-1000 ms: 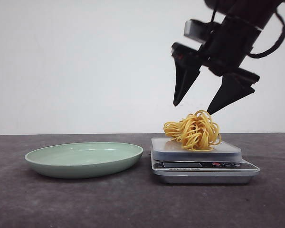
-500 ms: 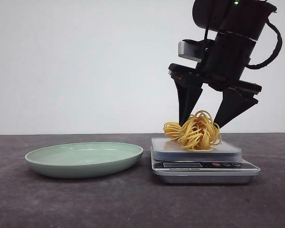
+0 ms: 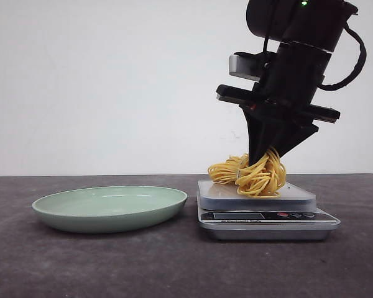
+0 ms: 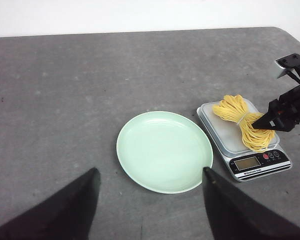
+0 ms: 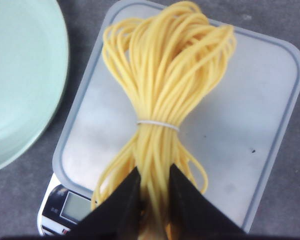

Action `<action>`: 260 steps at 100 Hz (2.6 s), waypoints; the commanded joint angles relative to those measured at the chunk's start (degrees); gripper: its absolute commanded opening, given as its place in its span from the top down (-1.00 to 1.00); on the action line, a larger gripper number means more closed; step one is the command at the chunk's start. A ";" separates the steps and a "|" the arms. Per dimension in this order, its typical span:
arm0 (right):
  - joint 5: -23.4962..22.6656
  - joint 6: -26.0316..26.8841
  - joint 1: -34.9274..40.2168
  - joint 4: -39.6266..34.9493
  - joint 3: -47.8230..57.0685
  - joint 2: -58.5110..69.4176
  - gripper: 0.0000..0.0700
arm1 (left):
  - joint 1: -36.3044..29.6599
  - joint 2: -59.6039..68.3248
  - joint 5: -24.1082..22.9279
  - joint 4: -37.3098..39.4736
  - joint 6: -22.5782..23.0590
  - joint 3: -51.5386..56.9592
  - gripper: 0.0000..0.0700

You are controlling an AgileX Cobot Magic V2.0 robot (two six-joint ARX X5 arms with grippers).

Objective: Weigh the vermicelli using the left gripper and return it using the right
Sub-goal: 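Lift the vermicelli with the right gripper and carry it over the plate, then release the vermicelli onto the green plate and raise the right gripper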

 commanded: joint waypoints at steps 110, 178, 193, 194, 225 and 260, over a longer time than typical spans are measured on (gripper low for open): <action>-2.75 11.87 17.84 22.69 3.93 -1.38 1.00 | -0.63 0.33 -0.39 0.74 -0.24 0.55 -0.13; -2.71 15.26 17.68 13.84 20.83 18.75 1.00 | -0.63 0.33 -0.44 1.03 -0.24 0.55 -0.13; -1.53 15.80 17.81 11.52 20.83 21.35 1.00 | -0.63 0.33 -0.46 1.05 -0.22 0.55 -0.13; -1.53 15.80 17.84 11.52 20.83 21.49 1.00 | -0.63 0.33 -0.46 1.05 -0.22 0.55 -0.13; -0.35 15.76 18.03 11.69 20.83 22.34 1.00 | -0.63 0.33 -0.46 1.05 -0.20 0.55 -0.13; -0.15 15.93 17.99 11.32 20.83 22.03 -0.25 | -0.63 0.33 -0.46 1.03 0.00 0.55 -0.13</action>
